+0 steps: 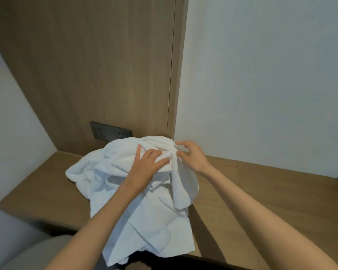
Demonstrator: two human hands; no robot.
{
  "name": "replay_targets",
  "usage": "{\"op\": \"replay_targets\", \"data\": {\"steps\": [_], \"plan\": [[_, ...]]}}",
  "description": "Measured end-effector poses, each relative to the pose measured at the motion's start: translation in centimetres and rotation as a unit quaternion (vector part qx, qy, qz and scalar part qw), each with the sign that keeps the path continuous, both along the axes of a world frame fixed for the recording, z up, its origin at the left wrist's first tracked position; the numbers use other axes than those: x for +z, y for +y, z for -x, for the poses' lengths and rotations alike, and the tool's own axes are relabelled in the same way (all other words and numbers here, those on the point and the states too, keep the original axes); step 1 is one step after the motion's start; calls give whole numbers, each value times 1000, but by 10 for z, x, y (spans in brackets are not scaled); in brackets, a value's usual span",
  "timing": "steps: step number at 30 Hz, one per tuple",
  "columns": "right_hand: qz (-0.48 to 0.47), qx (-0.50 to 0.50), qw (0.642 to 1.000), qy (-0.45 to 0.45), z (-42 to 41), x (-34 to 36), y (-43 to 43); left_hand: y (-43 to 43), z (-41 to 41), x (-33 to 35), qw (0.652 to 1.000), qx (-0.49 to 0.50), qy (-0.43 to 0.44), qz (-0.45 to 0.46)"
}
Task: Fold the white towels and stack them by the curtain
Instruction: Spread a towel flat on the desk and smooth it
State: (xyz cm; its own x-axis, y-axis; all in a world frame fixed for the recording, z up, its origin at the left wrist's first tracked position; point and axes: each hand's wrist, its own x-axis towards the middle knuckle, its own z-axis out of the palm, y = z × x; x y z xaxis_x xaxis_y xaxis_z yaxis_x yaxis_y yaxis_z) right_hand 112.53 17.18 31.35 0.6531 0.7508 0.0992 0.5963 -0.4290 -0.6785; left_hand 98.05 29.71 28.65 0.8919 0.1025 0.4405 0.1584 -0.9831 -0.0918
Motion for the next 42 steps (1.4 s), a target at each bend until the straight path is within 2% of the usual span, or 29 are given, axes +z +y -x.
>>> {"op": "replay_targets", "data": {"steps": [3,7,10,14,17,21,26,31,36,42], "plan": [[-7,52,999,-5,13,5,42,5,7,-5,1000,-2,-25,13],[101,47,994,-14,14,4,77,13,17,-11,999,-18,-23,19],[141,48,986,-76,15,5,82,15,22,-16,999,-28,-23,7],[71,45,978,-193,13,19,72,13,22,-17,998,-34,-35,-27],[7,26,971,-237,12,35,65,5,17,-7,996,-36,-65,-58],[-92,-7,971,-220,14,54,51,-7,9,12,982,-37,-158,-94],[-171,-66,965,-190,13,86,38,-15,10,30,964,-51,-214,-149],[-183,-123,956,-194,7,102,21,-16,18,35,964,-45,-198,-169],[-184,-167,950,-190,8,99,-2,-5,37,23,976,-23,-157,-150],[-256,-176,930,-195,31,98,-22,-2,54,23,974,-1,-178,-141]]}}
